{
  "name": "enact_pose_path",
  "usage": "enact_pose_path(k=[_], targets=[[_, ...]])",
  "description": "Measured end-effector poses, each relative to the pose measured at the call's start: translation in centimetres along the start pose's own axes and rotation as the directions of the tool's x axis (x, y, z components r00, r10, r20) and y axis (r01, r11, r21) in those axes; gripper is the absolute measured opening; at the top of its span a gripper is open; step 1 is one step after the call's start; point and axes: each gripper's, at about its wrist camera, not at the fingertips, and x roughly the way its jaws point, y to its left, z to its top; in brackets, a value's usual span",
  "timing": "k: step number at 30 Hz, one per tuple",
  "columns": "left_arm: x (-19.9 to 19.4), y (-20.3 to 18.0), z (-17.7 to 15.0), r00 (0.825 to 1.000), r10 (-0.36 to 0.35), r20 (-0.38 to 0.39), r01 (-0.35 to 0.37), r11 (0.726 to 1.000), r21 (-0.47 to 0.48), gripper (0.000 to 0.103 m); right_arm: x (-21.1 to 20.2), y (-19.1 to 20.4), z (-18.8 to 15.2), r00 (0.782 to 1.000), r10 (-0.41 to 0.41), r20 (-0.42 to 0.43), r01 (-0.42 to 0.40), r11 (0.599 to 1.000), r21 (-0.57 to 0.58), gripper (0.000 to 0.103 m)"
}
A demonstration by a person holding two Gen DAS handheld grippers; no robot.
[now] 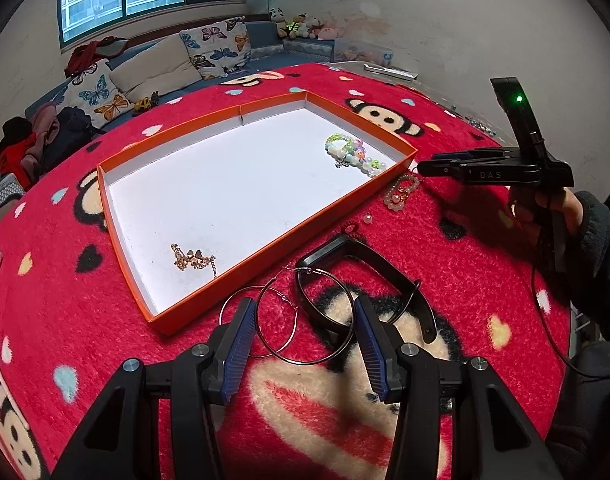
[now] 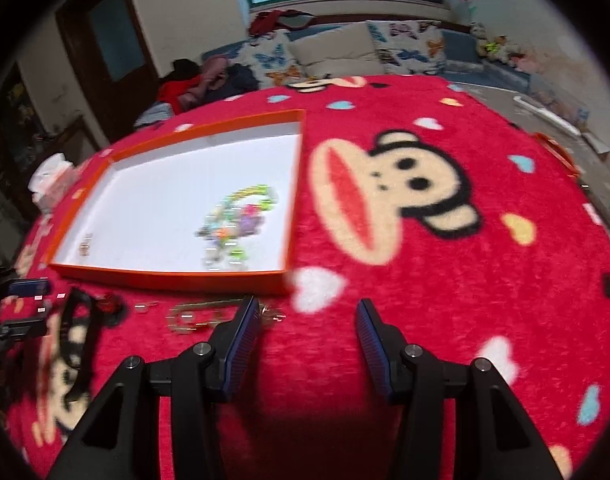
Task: Organize jewelry
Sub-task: 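Grasp the small silver ring with the right tool while the left tool approaches the hoop earrings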
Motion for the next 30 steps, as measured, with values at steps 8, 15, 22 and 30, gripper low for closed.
enact_pose_path(k=[8,15,22,30], targets=[[0.2,0.1,0.1,1.000,0.001,-0.002,-0.001,1.000,-0.005,0.052,-0.9,-0.7,-0.7,1.000,0.008,0.005,-0.008,1.000,0.009,0.054],[0.4,0.0,0.2,1.000,-0.001,-0.004,0.001,1.000,-0.008,0.052,-0.4,1.3,-0.8,0.999,0.027,-0.017,-0.029,0.996,-0.080,0.028],[0.5,0.5,-0.1,1.000,0.001,-0.008,-0.001,1.000,-0.022,0.052,0.0,2.2,-0.8,0.999,0.014,-0.032,-0.018,0.991,-0.130,0.028],[0.4,0.6,-0.2,1.000,0.000,-0.004,0.000,1.000,-0.024,0.052,-0.1,2.8,-0.9,0.999,0.001,-0.036,-0.007,0.988,-0.155,0.028]])
